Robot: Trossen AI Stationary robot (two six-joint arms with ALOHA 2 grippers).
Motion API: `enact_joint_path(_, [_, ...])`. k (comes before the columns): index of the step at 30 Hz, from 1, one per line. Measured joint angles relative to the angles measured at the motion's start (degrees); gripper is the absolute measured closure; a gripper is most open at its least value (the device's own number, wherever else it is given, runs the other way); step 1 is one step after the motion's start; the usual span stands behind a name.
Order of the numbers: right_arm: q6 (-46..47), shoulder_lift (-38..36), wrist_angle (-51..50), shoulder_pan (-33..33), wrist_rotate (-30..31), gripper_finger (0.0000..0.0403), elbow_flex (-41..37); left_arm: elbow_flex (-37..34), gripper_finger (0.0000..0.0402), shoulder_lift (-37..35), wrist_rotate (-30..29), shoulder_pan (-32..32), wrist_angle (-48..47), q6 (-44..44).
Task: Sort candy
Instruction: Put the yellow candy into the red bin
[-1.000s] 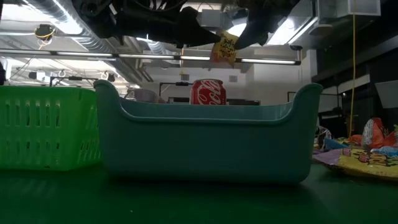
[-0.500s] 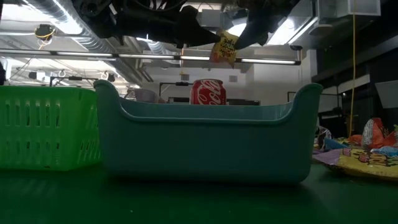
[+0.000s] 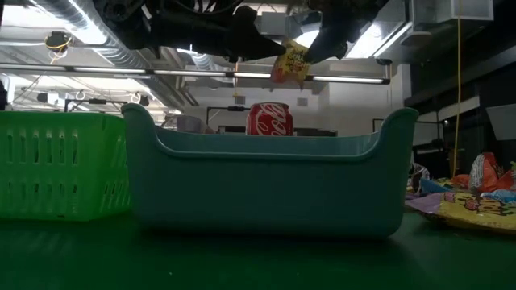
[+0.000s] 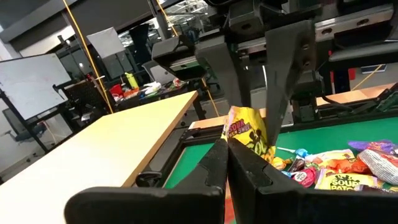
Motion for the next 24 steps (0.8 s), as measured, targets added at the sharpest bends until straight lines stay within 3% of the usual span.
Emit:
enact_joint_path(5, [-0.06,0.0,0.03,0.0,2.75,0.0244,0.0,-0.02,0.0401,0.0,0.0,0.0,0.01,-0.03])
enact_joint_path(9, [-0.07,0.0,0.03,0.0,3.0,0.0214,0.0,-0.02,0.0401,0.0,0.0,0.0,0.0,-0.03])
enact_joint_path(16, [0.14,0.0,-0.01,0.0,3.0,0.0212,0.0,-0.02,0.0402,0.0,0.37,-0.47,-0.09,-0.03])
enact_joint_path(24, [0.31,0.0,-0.95,0.0,3.0,0.0214,-0.02,-0.07,0.0389,0.0,-6.73,-0.43,-5.63,-5.13])
